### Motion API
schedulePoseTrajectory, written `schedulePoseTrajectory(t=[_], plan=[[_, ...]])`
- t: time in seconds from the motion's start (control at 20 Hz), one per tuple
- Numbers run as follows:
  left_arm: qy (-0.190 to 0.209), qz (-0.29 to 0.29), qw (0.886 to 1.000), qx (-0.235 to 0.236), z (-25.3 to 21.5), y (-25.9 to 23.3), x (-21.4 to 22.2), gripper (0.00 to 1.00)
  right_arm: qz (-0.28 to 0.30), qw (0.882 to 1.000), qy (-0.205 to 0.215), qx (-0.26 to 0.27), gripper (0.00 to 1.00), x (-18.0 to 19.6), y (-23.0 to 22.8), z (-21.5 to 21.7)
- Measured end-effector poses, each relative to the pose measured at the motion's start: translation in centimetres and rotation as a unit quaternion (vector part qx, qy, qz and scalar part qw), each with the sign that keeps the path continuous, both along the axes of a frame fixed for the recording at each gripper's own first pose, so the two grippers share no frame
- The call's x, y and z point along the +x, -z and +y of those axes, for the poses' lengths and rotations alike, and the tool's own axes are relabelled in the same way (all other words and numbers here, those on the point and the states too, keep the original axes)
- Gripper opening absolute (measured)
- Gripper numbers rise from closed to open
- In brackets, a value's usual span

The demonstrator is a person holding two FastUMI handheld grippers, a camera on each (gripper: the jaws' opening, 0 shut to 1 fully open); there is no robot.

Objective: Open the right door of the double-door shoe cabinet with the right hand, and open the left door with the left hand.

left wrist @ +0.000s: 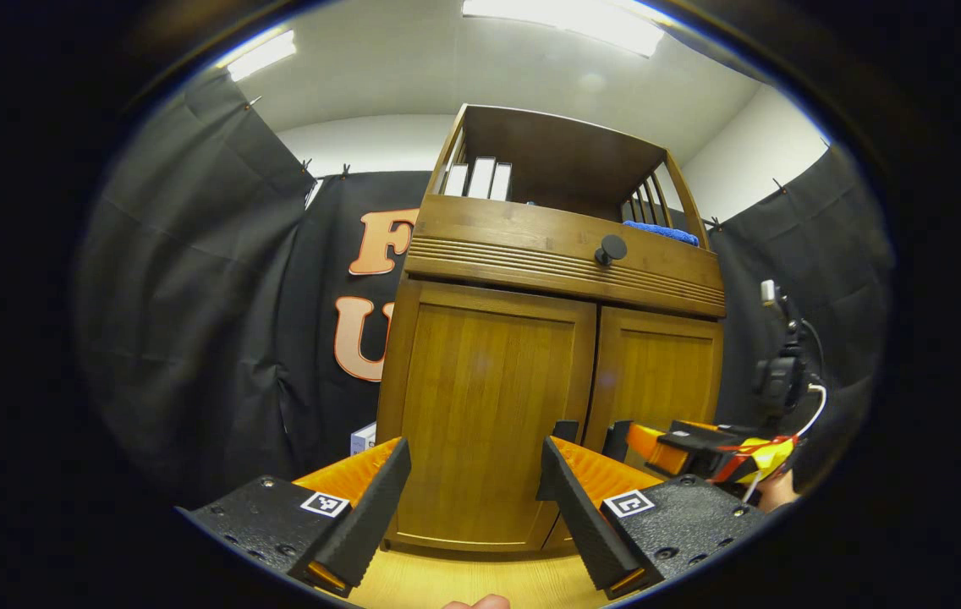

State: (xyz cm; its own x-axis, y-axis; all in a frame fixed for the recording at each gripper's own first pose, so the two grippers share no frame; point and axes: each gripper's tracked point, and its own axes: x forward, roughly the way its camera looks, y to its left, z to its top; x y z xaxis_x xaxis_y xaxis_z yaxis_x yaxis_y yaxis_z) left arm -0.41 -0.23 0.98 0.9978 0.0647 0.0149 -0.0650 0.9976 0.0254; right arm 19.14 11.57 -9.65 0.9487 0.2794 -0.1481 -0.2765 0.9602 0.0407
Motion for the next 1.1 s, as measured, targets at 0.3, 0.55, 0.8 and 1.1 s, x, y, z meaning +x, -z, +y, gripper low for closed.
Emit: schedulePoseTrajectory(t=[0.3,0.55,0.8,1.1], plan=[[-0.004,-0.002,1.0,0.009,0.4,-0.4,-0.2,0.91,0.02,1.0,0.011,-0.006,0.98,2.3,3.0,0.5],[-0.001,-0.005,1.0,0.008,0.6,-0.6,0.8,0.91,0.038,0.999,0.025,-0.009,0.99,4.1,3.9,0.6],[-0.001,-0.005,1.0,0.0,0.5,-0.5,1.5,0.91,0.025,0.999,0.031,-0.014,0.99,4.3,3.8,0.2],[-0.001,-0.007,1.0,-0.002,0.6,-0.4,1.8,0.91,0.024,0.999,0.026,-0.007,0.93,4.4,3.9,0.9]])
